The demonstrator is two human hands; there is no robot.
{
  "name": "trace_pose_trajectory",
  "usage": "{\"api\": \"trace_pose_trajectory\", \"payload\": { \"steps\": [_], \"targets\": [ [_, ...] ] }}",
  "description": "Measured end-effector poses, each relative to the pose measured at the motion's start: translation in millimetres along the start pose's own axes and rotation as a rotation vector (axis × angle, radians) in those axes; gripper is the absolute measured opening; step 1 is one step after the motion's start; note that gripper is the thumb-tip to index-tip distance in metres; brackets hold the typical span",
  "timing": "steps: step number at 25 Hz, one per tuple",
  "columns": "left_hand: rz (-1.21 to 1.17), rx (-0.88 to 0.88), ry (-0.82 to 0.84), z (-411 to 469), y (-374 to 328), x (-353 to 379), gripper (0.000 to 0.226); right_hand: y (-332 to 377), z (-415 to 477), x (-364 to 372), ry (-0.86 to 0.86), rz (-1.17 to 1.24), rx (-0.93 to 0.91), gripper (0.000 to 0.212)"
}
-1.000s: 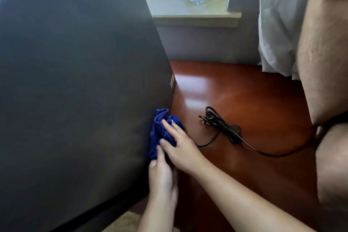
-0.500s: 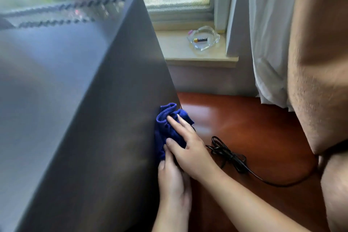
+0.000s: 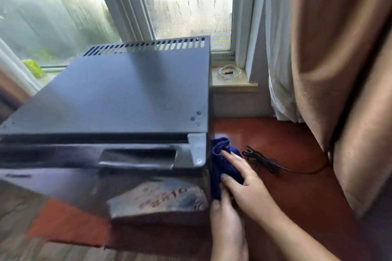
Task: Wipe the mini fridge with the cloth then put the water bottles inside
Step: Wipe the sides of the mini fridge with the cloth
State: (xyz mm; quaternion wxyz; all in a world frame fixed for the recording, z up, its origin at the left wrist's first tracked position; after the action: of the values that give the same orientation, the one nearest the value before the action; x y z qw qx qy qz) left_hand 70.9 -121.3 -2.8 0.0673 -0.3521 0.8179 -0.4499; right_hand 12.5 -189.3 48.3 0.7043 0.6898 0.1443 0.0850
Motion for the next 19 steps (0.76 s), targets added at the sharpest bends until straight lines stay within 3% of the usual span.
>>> {"api": "trace_pose_trajectory", "payload": {
  "steps": [2, 8, 12, 19],
  "targets": [
    [-0.106, -0.015, 0.095, -23, 2, -6, 0.039, 13, -26, 4, -0.051, -0.019, -0.016, 0.067],
    [0.004, 0.022, 0.234, -80, -20, -41, 0.03, 67, -87, 13, -0.116, -0.024, -0.157, 0.065],
    [0.098, 0.222, 0.316, -88, -38, -73, 0.069, 100, -125, 27, -0.108, -0.044, -0.223, 0.065],
    [0.206, 0.255, 0.459, -115, -9, -133, 0.058, 71, -202, 59, -0.222, 0.005, -0.182, 0.068]
  ]
}}
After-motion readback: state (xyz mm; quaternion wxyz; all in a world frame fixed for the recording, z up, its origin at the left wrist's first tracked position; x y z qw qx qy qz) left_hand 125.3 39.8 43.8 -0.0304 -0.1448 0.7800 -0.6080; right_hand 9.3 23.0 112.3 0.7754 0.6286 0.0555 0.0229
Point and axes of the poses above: each hand's wrist, its own z-axis towards the middle knuckle, its own x-axis out of the palm, y = z × x, the point moved 6 cm from there along z, towards the middle knuckle, and after that the axes turned 13 degrees about z, right-handed, at the moved point
